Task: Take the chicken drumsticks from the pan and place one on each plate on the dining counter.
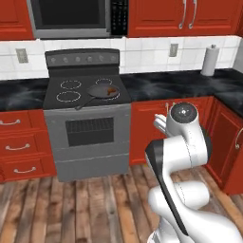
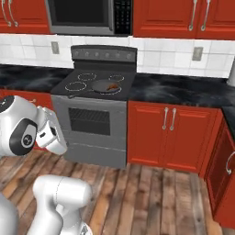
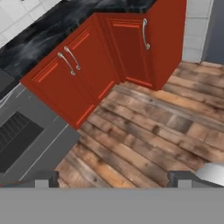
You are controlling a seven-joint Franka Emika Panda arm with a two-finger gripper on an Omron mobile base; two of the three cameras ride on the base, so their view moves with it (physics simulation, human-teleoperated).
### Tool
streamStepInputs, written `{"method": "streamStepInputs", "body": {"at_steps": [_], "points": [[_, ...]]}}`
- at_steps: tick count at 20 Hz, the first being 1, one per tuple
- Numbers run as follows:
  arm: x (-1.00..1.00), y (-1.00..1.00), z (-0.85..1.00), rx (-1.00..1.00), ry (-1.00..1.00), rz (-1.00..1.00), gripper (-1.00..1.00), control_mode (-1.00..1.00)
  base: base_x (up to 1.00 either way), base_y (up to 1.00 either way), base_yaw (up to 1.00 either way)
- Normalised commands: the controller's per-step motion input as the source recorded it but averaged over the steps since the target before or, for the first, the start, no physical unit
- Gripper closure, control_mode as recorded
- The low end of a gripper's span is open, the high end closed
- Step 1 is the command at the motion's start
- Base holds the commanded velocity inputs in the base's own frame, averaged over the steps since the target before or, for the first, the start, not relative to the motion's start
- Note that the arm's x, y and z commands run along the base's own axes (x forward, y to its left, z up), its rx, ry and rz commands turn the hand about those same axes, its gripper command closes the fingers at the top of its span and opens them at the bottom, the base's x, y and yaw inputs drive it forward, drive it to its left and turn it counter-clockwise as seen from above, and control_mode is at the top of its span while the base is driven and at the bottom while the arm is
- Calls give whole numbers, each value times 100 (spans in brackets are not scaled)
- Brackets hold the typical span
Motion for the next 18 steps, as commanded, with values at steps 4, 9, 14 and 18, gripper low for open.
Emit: {"method": "streamStepInputs", "body": {"at_steps": [4, 9, 14, 18], "points": [[0, 0, 0, 0, 0, 0, -100, 100, 100, 6, 10], [0, 0, 0, 0, 0, 0, -100, 100, 97, 4, 8], [0, 0, 0, 0, 0, 0, -100, 100, 73, 3, 7], [0, 0, 0, 0, 0, 0, -100, 100, 68, 11, 7]]}}
